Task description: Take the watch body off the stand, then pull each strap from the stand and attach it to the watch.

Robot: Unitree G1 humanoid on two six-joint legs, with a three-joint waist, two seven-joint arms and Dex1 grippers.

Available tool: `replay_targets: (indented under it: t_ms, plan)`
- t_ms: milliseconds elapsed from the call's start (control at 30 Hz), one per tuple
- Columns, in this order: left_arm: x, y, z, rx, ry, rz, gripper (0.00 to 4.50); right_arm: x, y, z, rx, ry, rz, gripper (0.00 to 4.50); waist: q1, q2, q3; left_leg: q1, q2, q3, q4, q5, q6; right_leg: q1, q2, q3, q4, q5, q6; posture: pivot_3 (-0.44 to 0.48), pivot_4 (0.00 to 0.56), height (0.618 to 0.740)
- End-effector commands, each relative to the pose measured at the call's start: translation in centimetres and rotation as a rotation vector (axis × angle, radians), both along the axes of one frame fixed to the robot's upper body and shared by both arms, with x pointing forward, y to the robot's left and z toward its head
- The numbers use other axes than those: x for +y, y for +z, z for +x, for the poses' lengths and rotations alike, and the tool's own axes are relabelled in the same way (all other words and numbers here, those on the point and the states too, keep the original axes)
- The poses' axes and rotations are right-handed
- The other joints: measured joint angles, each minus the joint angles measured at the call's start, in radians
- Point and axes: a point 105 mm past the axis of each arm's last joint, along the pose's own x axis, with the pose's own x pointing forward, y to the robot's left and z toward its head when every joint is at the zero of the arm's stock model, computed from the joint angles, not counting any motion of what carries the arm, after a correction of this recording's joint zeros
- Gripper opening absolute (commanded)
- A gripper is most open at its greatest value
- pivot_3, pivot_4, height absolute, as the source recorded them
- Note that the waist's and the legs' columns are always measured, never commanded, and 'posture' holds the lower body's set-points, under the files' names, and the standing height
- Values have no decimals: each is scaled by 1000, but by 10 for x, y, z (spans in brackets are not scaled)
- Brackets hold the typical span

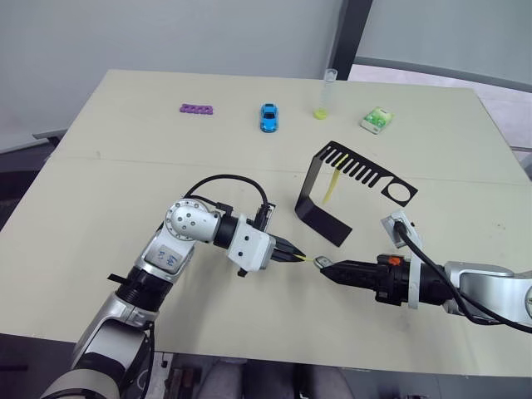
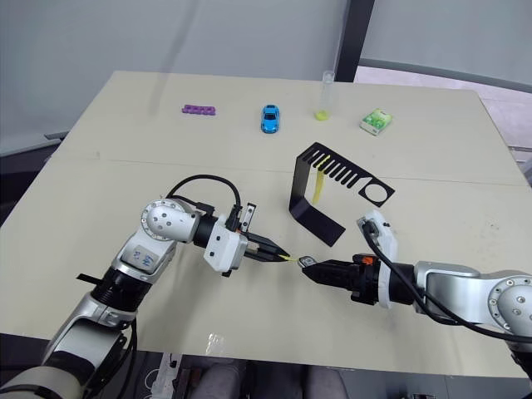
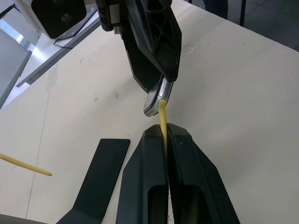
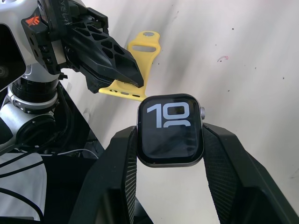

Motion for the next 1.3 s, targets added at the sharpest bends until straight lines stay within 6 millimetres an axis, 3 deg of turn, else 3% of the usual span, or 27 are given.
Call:
replay_targets:
  t_ms: [33, 1300]
  plan:
    - [-3, 10, -5, -37, -24, -25, 0, 2, 10, -2, -24, 20, 40, 1510, 0, 0, 0, 0, 0, 0, 0, 0, 0, 0, 0, 0, 0, 0, 0, 0, 150, 740]
    - [-3, 8, -10, -28, -37, -36, 0, 0, 11, -2, -24, 14, 59, 1510, 0, 0, 0, 0, 0, 0, 0, 0, 0, 0, 0, 0, 0, 0, 0, 0, 150, 740]
